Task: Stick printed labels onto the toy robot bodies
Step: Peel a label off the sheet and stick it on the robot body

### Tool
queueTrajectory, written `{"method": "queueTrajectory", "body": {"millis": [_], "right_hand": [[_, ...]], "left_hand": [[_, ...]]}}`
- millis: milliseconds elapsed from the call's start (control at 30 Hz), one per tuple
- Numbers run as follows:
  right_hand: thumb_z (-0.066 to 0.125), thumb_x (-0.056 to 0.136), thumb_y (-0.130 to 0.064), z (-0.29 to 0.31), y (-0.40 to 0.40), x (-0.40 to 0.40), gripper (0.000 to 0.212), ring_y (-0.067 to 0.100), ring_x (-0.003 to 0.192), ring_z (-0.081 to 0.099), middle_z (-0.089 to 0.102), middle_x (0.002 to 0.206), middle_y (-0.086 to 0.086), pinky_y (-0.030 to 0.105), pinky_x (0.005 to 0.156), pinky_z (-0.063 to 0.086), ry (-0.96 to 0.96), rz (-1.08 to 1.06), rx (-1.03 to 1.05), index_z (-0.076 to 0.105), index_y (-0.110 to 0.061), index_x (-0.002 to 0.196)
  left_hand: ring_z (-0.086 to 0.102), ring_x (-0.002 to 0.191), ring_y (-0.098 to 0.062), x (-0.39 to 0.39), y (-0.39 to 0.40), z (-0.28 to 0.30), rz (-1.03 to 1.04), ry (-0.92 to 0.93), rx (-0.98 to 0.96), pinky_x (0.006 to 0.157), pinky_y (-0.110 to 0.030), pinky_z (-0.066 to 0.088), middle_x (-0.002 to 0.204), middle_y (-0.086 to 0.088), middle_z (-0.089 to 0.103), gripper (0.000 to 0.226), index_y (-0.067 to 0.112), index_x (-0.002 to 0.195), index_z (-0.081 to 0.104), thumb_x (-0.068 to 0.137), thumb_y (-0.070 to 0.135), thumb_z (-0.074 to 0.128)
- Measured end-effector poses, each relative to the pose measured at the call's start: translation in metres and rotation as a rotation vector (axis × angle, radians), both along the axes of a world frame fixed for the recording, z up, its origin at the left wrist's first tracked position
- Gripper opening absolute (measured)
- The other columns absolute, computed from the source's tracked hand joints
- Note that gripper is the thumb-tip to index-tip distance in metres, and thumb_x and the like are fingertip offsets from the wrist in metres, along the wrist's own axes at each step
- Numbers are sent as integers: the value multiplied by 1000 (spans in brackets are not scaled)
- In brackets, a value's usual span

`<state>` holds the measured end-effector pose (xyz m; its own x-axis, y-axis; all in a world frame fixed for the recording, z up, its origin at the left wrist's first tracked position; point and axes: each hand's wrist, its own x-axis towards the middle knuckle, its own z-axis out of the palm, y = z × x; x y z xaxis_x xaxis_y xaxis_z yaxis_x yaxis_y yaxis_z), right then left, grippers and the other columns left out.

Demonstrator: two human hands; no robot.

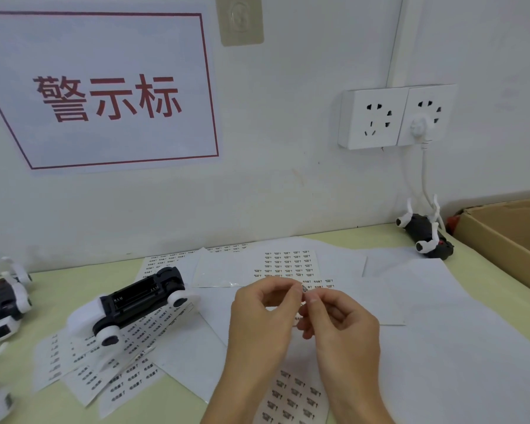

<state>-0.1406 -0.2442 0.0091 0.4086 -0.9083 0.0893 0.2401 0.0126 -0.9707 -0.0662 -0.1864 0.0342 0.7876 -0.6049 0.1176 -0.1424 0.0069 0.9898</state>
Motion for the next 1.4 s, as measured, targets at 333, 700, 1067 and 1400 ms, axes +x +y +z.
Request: {"method": "queueTrajectory", "body": {"millis": [333, 700, 1067, 1400], "right_hand": [[66, 92, -5, 0, 2, 1, 23, 9, 53, 63, 72, 64, 2, 14, 51, 49, 19, -48, -50, 74, -16, 73], [68, 91, -7, 0, -1, 2, 12, 9, 52, 65, 73, 66, 4, 14, 50, 49, 3, -86, 43, 75, -13, 84], [68, 91, -5, -2, -2, 2, 18, 6, 49, 62, 70, 61, 3, 12, 49, 47, 40, -73, -9, 73, -12, 75], [67, 92, -9, -3, -1, 2, 15, 4, 49, 60, 69, 62, 1, 12, 50, 48, 53, -67, 30, 71, -10, 78]], "left_hand": [[72, 78, -8, -2, 3, 3, -2, 146, 36, 67, -18, 55, 80, 5, 77, 21, 31, 76, 80, 89, 18, 70], [73, 76, -9, -11, -1, 1, 128, 233, 10, 72, -25, 55, 78, 7, 77, 21, 32, 75, 80, 89, 18, 72], [72, 78, -6, -8, 0, 0, 53, 183, 79, 77, -28, 59, 80, 9, 77, 22, 32, 75, 80, 92, 23, 69], [46, 112, -18, 70, 73, 34, 601, -705, 401, 93, -32, 37, 108, 6, 64, 49, 22, 120, 63, 79, -2, 57]]}}
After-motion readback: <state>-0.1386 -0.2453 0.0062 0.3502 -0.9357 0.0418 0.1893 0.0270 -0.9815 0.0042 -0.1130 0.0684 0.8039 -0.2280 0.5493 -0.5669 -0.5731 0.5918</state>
